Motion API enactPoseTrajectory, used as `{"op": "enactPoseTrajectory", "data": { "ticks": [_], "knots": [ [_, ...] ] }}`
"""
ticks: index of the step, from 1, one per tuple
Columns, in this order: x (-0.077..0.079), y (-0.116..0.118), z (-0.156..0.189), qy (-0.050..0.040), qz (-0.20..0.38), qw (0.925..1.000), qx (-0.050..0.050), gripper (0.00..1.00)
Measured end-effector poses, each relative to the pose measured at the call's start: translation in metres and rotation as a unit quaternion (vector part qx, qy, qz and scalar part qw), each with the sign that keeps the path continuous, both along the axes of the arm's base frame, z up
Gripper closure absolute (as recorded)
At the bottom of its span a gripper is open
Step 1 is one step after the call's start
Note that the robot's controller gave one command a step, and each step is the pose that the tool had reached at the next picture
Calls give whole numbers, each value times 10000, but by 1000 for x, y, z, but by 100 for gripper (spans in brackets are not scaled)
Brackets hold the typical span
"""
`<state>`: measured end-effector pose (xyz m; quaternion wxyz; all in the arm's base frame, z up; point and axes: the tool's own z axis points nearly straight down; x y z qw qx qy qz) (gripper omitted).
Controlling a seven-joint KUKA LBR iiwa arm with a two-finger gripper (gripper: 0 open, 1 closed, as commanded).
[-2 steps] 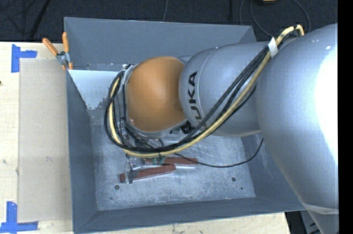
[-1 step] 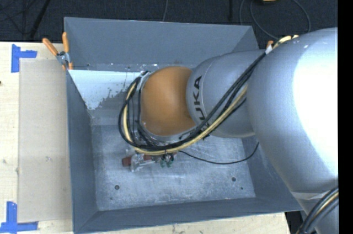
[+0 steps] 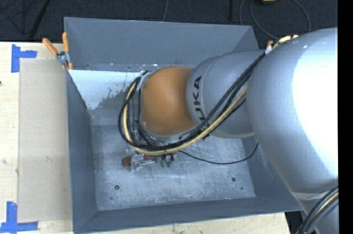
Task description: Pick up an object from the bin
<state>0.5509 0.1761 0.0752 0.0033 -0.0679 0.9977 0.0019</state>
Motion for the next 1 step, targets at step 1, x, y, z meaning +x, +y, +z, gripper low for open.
{"op": "enactPoseTrajectory", "data": {
  "ticks": [1],
  "knots": [
    [6, -1, 29, 53, 36, 10000, -27, 100]
  ]
}}
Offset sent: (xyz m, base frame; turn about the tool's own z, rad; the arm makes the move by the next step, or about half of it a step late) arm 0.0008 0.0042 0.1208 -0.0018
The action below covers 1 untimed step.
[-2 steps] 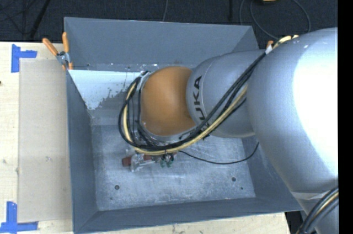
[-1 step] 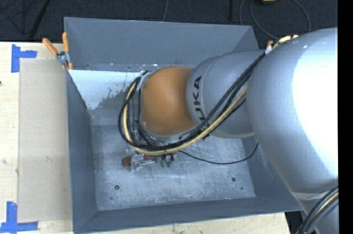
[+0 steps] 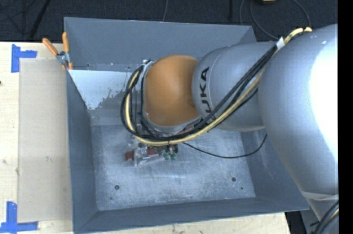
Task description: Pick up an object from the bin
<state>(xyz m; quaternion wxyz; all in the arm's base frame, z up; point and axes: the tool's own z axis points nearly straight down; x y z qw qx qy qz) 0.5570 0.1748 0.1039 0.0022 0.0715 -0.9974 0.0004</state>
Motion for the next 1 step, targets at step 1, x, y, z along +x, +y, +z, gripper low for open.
{"op": "enactPoseTrajectory", "data": {
  "ticks": [1],
  "knots": [
    [-3, 2, 58, 3, -15, 10000, 1, 100]
  ]
}}
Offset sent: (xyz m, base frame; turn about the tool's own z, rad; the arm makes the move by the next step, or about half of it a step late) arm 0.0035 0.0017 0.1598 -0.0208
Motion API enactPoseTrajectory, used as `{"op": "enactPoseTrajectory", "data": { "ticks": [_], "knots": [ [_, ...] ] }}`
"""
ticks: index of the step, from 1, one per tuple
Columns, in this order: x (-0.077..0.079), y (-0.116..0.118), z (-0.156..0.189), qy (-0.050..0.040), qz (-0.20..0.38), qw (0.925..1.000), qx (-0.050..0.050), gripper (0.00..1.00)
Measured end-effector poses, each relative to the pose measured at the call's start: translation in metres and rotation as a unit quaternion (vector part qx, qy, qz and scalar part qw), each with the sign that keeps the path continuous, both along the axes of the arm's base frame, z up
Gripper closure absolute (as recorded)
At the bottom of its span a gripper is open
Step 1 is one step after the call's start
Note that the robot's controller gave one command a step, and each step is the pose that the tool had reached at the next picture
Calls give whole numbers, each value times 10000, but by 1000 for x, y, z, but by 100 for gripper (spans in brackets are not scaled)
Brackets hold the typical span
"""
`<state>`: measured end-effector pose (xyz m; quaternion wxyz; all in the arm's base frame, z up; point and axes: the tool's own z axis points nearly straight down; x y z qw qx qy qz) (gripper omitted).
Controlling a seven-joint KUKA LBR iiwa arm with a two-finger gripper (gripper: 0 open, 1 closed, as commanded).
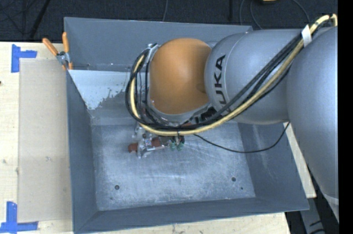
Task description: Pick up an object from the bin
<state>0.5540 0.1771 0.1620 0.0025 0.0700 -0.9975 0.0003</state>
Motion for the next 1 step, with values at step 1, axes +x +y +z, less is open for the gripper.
{"op": "enactPoseTrajectory", "data": {
  "ticks": [1],
  "knots": [
    [7, 0, 101, -28, 110, 9999, 8, 100]
  ]
}}
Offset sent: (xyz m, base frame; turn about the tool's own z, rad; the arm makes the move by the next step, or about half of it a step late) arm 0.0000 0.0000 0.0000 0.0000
